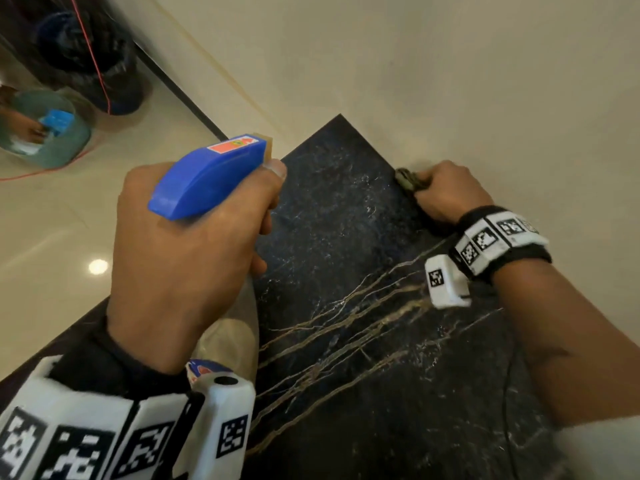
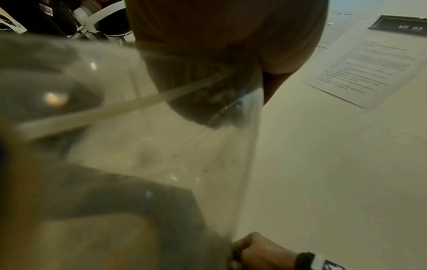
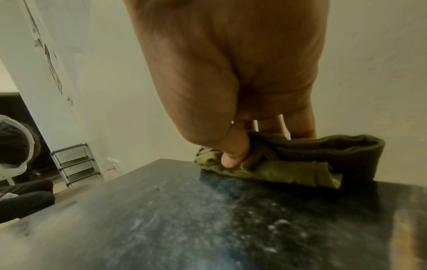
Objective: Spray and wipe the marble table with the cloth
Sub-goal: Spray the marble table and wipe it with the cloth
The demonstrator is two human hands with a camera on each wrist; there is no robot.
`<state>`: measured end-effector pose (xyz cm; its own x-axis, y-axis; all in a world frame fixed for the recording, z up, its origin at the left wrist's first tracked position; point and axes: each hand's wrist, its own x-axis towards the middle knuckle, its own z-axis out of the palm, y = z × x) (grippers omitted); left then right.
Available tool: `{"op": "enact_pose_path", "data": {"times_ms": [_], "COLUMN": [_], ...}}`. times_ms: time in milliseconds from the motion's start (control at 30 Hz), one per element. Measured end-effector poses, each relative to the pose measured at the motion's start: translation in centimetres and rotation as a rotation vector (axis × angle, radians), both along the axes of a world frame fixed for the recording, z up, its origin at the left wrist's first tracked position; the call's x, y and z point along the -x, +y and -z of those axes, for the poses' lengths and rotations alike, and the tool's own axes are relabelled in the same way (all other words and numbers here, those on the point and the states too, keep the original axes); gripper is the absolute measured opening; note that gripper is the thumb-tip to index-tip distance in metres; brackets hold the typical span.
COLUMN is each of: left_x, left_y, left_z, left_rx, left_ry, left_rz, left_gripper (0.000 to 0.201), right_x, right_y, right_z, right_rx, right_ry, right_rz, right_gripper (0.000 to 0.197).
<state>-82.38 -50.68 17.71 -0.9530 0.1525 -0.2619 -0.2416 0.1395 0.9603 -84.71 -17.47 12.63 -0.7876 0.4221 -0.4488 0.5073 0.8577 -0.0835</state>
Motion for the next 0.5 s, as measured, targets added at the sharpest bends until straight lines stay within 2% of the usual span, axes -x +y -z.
{"op": "enact_pose_path", "data": {"times_ms": [100,200,267,367,500], "left_x": [-0.6,-0.4,-0.5,-1.2,-2.1], "left_y": [0.2,0.5,1.0,2.0,3.3], "left_z": [-0.4,0.4,1.2,1.8,1.9], "left_rx": [-0.005,0.004,0.042,0.083,0.104], "left_ry": [0.045,0.027,0.020,0.036,0.107], "left_rz": [0.006,0.006,0.037,0.063,0.058], "left_gripper": [0.038,0.043,0.057,0.065,0.069], "right_x": [0.7,4.2,4.9,2.5,-4.3], "right_y": [0.3,-1.5,-3.1,-3.0,-0.4], "right_z": [-0.5,0.1,0.6,1.0,1.6], "right_rx": [-0.022,0.011,0.029,0.013,-0.005], "right_ry": [-0.086,0.010,0.081,0.148,0.176], "right_rz": [0.015,-0.070,-0.130,-0.178,-0.116], "right_gripper": [0.028,0.033,0.031,0.035,0.032]}}
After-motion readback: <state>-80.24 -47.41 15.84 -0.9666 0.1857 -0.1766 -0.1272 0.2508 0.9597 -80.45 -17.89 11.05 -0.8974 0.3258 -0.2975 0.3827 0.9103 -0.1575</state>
